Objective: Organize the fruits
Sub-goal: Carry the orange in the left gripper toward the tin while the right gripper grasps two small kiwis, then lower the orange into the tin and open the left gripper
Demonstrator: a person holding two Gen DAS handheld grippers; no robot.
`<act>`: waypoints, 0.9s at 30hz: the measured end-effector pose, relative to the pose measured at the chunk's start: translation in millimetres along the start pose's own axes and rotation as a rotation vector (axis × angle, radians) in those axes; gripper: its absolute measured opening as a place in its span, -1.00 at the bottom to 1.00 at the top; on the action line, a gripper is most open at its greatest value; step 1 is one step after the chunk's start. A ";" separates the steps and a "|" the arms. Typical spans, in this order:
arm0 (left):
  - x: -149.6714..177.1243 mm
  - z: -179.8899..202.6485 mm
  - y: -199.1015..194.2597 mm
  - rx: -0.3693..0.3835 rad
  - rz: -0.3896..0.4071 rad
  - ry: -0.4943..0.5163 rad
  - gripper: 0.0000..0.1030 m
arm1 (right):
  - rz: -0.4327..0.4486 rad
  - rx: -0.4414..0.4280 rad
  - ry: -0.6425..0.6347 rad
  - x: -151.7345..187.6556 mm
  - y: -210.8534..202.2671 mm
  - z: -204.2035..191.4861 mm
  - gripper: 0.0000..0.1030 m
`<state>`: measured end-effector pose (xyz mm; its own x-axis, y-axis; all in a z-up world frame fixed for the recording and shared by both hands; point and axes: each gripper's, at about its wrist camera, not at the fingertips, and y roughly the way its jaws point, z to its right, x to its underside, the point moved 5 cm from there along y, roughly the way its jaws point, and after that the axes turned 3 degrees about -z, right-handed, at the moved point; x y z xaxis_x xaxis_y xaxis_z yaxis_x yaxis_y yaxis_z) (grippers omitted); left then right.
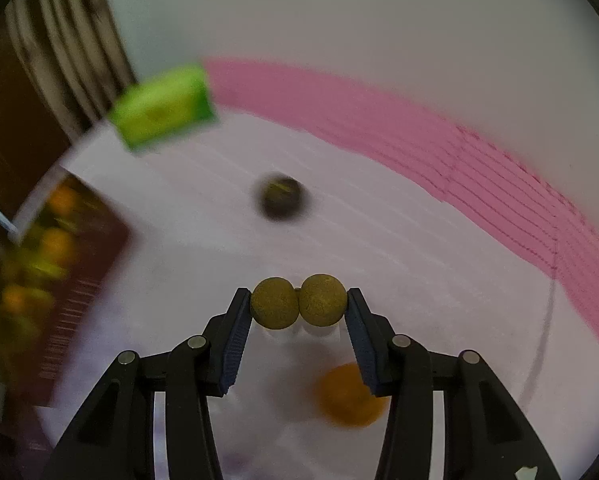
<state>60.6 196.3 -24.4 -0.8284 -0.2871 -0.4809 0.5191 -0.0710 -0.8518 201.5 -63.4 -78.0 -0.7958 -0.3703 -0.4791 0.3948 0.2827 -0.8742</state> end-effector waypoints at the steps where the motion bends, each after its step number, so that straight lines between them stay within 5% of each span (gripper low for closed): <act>1: -0.8 -3.9 0.3 -0.009 0.005 -0.006 -0.16 | 0.039 -0.037 0.008 2.2 -14.0 -10.5 -0.14; 7: -1.6 -13.9 2.7 -0.013 0.008 -0.026 -0.16 | 0.159 -0.177 -0.045 21.2 -65.9 -85.3 -0.14; 12: 0.6 -14.6 6.9 -0.007 -0.001 -0.018 -0.16 | 0.186 -0.205 -0.088 30.1 -84.9 -125.0 -0.14; 27: 15.8 -4.6 32.8 -0.057 -0.037 0.088 -0.15 | 0.195 -0.188 -0.088 43.7 -103.6 -142.4 -0.14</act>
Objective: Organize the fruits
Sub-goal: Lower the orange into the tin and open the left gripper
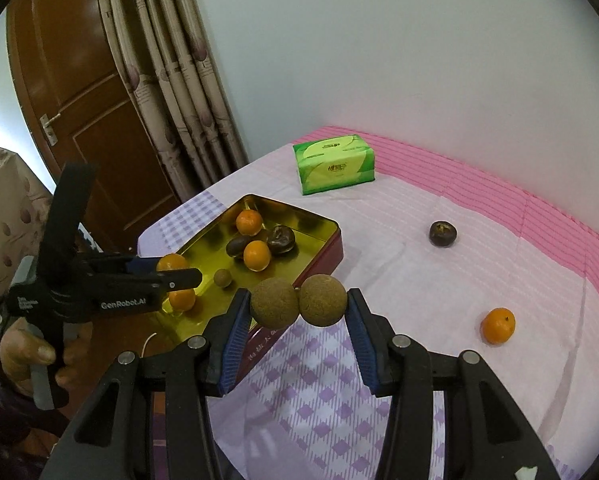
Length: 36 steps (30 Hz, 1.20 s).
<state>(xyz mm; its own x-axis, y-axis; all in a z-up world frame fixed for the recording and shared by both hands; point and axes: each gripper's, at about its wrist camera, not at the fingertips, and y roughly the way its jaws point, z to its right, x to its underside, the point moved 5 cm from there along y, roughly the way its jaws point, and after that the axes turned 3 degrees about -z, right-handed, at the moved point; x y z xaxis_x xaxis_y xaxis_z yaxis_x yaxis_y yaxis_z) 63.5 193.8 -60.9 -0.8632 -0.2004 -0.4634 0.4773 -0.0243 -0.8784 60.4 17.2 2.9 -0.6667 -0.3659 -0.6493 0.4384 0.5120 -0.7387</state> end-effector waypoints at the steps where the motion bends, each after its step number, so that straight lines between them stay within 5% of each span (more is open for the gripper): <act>1: 0.3 0.4 0.9 -0.001 0.000 0.003 -0.15 | 0.000 0.000 0.001 0.1 -0.4 -0.4 -0.14; 36: 12.0 11.3 27.3 -0.062 -0.069 0.091 -0.15 | -0.006 0.003 0.011 4.7 0.2 -2.5 -0.13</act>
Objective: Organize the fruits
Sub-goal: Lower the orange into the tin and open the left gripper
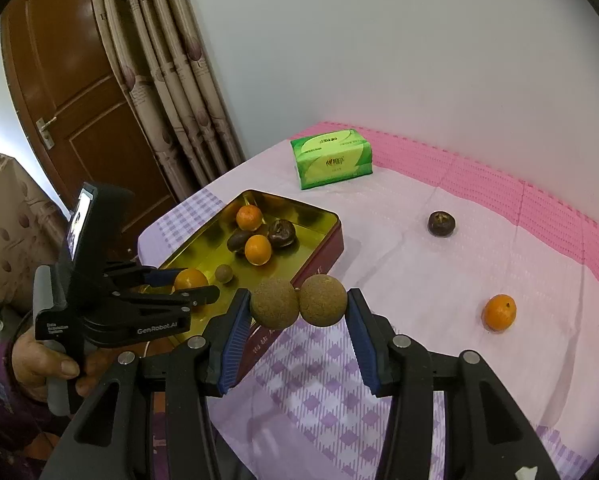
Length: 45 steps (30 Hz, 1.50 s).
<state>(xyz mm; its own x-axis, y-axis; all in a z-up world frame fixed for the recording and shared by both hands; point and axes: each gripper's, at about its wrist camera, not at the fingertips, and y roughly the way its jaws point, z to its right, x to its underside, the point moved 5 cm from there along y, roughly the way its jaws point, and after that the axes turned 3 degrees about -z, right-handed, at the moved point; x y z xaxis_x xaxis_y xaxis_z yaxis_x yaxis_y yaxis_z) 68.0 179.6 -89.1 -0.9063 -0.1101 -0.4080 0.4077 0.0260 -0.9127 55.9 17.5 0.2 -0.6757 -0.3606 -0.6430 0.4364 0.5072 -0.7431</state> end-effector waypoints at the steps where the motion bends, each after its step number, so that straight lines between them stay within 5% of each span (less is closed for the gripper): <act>1: 0.0 0.2 1.7 -0.001 -0.005 0.001 -0.15 | 0.000 -0.001 0.001 0.2 0.0 0.0 -0.13; 38: 4.9 -2.7 11.0 -0.022 -0.047 0.008 -0.13 | -0.012 0.002 0.003 7.5 5.0 -1.8 -0.13; 45: 2.5 -5.4 6.6 -0.034 -0.033 0.003 0.00 | -0.015 0.001 0.003 9.3 5.9 -3.2 -0.13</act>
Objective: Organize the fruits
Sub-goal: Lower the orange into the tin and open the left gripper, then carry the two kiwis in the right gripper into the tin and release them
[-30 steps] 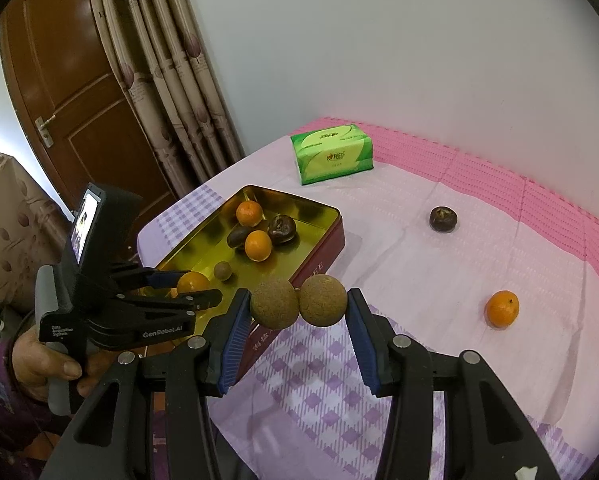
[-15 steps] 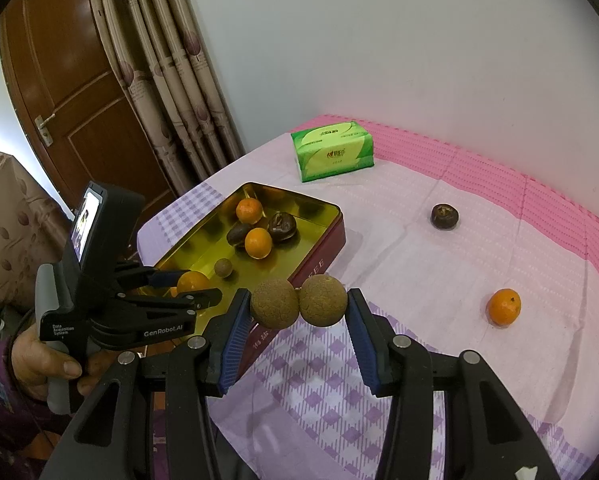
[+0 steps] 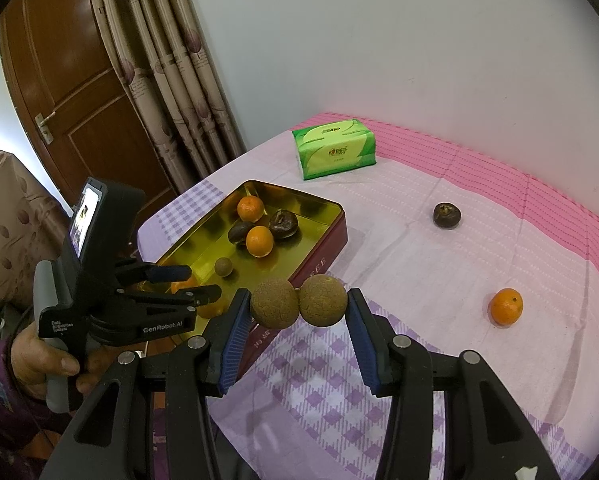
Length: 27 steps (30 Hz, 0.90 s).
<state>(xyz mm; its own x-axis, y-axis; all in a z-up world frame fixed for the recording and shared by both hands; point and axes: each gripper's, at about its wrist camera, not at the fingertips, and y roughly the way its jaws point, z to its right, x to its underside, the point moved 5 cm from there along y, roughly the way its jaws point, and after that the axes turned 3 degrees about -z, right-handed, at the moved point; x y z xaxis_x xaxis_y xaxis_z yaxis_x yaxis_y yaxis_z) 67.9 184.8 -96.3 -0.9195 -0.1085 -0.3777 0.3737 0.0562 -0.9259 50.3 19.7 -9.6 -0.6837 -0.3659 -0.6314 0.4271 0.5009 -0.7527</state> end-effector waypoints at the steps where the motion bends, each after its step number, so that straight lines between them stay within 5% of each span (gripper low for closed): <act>1: -0.1 -0.4 -0.9 0.000 0.003 -0.001 0.02 | 0.000 0.000 0.000 0.5 -0.2 -0.2 -0.13; 27: -5.7 -22.8 -7.8 -0.090 0.038 -0.067 0.35 | -0.037 -0.081 -0.112 -22.9 32.5 -35.7 -0.12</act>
<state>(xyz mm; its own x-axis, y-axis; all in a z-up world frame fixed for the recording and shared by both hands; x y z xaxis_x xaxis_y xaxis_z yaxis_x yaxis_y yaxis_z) 67.4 207.6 -86.6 -0.8935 -0.1704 -0.4156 0.3932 0.1503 -0.9071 58.8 72.3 -13.0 -0.6256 -0.4685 -0.6238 0.3509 0.5452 -0.7613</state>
